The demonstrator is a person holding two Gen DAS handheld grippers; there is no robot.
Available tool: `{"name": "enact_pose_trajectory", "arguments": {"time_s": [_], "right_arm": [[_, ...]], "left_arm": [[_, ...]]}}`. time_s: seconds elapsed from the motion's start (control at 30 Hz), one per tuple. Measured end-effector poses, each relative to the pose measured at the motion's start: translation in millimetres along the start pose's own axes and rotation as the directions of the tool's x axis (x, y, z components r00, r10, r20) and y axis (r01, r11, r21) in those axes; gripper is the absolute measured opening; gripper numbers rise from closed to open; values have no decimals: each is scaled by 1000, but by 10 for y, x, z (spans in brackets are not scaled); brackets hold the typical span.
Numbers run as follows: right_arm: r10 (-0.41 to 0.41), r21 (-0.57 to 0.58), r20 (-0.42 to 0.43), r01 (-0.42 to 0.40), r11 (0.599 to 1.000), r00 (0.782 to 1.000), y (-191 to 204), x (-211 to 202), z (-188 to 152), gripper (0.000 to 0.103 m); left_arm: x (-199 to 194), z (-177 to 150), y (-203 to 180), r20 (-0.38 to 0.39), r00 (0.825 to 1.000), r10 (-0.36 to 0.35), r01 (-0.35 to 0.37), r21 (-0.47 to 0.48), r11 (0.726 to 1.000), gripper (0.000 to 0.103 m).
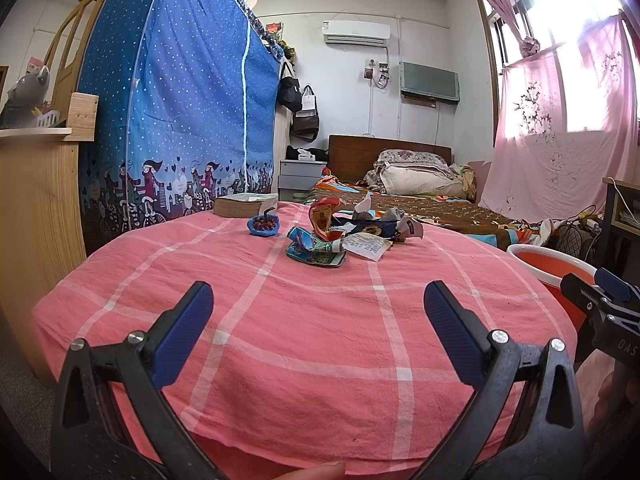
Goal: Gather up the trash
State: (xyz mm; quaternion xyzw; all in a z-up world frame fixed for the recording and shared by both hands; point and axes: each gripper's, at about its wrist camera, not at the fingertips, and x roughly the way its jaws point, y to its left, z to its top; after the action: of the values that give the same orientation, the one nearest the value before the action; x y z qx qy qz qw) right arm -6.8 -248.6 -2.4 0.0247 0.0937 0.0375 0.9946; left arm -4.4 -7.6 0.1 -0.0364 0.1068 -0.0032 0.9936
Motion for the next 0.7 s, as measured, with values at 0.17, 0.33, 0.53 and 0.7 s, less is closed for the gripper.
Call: {"name": "enact_pose_trajectory", "arguments": {"time_s": [0.17,0.33,0.53,0.7], "right_arm": [[0,1,0,0,1000,1000,-9,7,-6,103],[0,1,-1,0,1000,1000,-6,3,-4,103],[0,1,-1,0,1000,1000,-6,2,-3,103],[0,2,-1,0,1000,1000,-16,12,-8,103]], "left_arm": [[1,2,4,1,1000,-1,1,0,1000,103],[1,1,3,1,1000,-1,1,0,1000,103],[1,1,1,1,1000,0,0,0,1000,103],[0,1,-1,0,1000,0,0,1,1000,103]]}}
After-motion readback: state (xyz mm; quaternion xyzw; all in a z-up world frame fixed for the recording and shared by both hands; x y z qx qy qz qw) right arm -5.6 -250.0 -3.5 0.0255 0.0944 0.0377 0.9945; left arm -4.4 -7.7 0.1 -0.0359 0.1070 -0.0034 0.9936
